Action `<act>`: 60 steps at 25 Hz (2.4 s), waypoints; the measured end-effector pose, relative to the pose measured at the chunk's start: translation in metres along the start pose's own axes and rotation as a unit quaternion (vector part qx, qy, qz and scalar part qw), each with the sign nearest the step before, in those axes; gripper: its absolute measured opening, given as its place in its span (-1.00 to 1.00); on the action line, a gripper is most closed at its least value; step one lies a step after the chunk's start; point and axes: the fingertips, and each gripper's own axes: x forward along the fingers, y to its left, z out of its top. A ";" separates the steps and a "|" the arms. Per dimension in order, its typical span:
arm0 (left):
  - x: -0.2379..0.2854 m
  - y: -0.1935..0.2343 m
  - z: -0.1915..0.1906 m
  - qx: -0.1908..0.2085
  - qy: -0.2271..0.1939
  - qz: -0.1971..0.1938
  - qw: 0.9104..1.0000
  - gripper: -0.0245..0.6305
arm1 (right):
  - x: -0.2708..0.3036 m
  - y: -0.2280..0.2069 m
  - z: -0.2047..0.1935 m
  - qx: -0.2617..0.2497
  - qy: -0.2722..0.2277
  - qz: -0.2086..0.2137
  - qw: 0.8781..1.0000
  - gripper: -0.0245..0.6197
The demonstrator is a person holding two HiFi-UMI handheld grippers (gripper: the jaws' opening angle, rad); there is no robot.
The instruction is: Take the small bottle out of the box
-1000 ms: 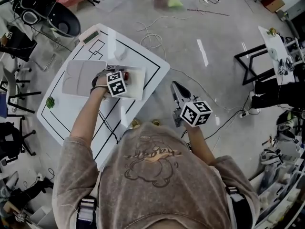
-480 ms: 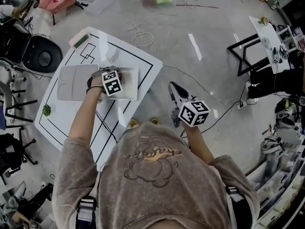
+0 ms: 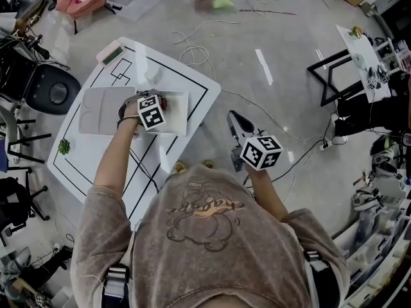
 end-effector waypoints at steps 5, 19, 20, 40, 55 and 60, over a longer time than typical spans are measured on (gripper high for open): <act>-0.014 0.003 0.007 -0.006 -0.020 0.008 1.000 -0.26 | 0.004 0.005 -0.003 -0.003 0.005 0.007 1.000 -0.94; -0.088 0.011 0.038 -0.079 -0.133 0.078 0.985 -0.28 | 0.019 0.022 -0.008 -0.012 0.021 0.047 0.999 -0.94; -0.096 0.011 0.040 -0.085 -0.142 0.086 0.982 -0.28 | 0.021 0.025 -0.009 -0.014 0.024 0.052 0.998 -0.94; -0.232 0.018 0.045 -0.313 -0.393 0.187 0.844 -0.28 | 0.054 0.058 -0.004 -0.046 0.037 0.105 0.993 -0.94; -0.235 0.000 -0.020 -0.516 -0.484 0.185 0.682 -0.28 | 0.061 0.063 -0.004 -0.053 0.044 0.115 0.991 -0.94; -0.220 -0.006 -0.041 -0.559 -0.472 0.194 0.654 -0.28 | 0.063 0.063 -0.004 -0.052 0.045 0.114 0.991 -0.94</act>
